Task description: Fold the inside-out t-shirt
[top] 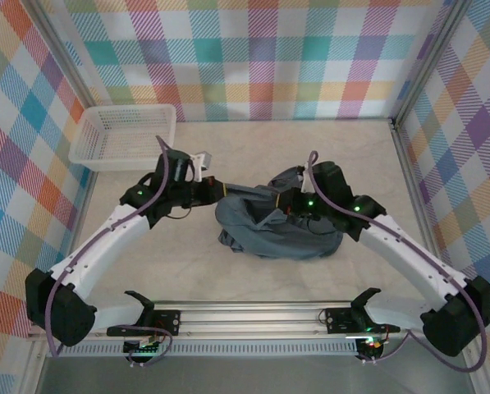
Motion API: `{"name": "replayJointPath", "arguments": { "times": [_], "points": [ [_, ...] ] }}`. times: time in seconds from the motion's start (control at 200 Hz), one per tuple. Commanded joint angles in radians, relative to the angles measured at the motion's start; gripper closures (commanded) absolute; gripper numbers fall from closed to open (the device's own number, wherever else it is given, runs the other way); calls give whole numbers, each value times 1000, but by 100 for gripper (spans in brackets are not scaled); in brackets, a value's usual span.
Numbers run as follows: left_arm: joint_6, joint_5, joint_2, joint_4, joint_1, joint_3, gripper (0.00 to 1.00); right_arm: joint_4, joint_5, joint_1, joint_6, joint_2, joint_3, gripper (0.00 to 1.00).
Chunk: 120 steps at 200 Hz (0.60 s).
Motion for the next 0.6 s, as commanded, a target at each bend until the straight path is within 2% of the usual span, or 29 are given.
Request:
{"name": "replayJointPath", "arguments": {
  "times": [0.0,0.07,0.13,0.255,0.41,0.49,0.595],
  "points": [
    [51,103,-22,6,38,-13,89,10,-66,-7,-99,1,-9,100],
    [42,215,-7,68,29,-32,81,25,-120,-8,-89,32,4,100],
    [46,248,0,87,4,-46,75,16,-120,-7,-79,56,21,100],
    [84,163,13,60,-71,-71,69,37,-137,-7,-73,75,36,100],
    [93,135,82,76,-118,-92,41,40,-183,-7,-103,78,62,100],
    [87,112,122,81,-128,-71,29,49,-236,-7,-108,77,64,100],
    [98,90,223,63,-139,-7,25,65,-293,-7,-105,83,64,100]
  ]
}}
